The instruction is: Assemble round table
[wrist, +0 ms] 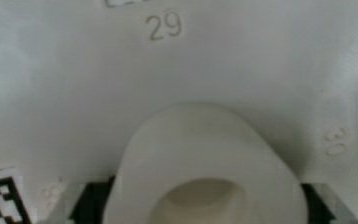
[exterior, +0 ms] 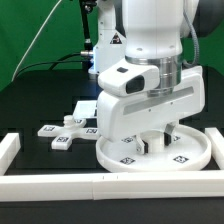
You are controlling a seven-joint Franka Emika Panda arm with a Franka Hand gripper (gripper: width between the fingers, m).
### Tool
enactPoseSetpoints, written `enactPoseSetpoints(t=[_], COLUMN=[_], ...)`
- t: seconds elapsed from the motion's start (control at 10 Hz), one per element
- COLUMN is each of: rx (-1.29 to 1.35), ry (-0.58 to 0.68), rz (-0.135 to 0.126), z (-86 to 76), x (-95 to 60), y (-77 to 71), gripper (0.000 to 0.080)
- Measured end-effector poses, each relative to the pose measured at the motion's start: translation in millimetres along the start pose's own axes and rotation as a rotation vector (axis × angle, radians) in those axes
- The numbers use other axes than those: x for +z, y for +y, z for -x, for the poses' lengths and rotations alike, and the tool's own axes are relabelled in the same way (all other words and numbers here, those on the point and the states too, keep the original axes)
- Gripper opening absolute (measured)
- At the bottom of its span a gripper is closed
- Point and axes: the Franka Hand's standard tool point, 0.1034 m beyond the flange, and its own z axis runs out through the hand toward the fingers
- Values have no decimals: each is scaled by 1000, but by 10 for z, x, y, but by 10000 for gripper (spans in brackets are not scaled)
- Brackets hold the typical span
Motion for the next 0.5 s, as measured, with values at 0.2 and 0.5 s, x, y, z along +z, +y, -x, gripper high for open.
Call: enactPoseSetpoints(t=[0.2, 0.5], rx=[5, 5], ry=[8, 5], rz=[5, 4], z=[-55, -54], x=[0, -1], y=[35, 37], gripper=[403, 403])
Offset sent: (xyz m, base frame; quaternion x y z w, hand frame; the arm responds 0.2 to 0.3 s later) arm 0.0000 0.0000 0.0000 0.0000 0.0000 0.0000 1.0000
